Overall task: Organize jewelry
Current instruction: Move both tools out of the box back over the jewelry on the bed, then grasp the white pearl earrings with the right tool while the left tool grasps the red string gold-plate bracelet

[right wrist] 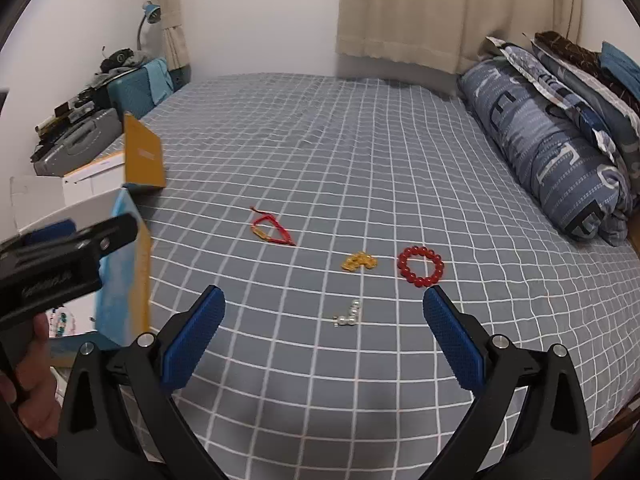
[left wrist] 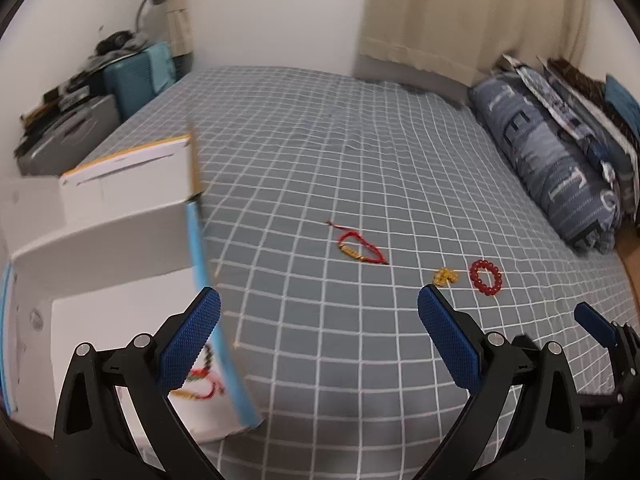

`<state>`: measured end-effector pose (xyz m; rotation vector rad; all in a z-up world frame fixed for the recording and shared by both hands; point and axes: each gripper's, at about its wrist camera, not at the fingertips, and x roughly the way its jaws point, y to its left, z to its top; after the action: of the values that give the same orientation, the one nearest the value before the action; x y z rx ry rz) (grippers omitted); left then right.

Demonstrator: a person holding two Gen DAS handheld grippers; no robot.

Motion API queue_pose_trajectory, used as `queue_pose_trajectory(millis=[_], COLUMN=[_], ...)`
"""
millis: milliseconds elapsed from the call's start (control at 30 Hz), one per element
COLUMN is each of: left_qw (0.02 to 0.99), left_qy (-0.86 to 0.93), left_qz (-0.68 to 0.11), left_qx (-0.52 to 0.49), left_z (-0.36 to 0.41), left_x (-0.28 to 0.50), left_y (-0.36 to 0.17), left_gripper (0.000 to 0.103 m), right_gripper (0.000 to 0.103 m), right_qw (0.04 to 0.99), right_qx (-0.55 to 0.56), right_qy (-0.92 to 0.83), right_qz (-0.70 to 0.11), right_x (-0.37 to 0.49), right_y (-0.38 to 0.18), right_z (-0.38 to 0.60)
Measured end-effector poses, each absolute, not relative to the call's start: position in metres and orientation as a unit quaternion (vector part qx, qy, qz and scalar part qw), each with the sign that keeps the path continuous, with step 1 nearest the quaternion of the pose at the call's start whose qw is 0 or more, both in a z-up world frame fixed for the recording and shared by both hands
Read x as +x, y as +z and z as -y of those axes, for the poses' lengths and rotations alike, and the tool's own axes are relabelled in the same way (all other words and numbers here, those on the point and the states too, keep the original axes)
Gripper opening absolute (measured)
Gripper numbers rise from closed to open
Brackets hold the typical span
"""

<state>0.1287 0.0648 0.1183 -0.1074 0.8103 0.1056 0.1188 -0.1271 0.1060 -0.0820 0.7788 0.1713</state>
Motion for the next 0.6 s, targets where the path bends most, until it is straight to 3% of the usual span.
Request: queue_pose_trajectory(millis=[600], left_qw=[0.893], left_qy=[0.063], left_qz=[-0.446], left_qx=[-0.022], left_z=[-0.020], left_x=[0.280], left_y=[0.033], left_gripper=[0.097], right_gripper=[0.095], right_qw=[0.886], right_qx=[-0.013], right_qy=[0.079], right_qz=[-0.457], right_x=[0.196], right_y=[0.001], right_z=[0.160])
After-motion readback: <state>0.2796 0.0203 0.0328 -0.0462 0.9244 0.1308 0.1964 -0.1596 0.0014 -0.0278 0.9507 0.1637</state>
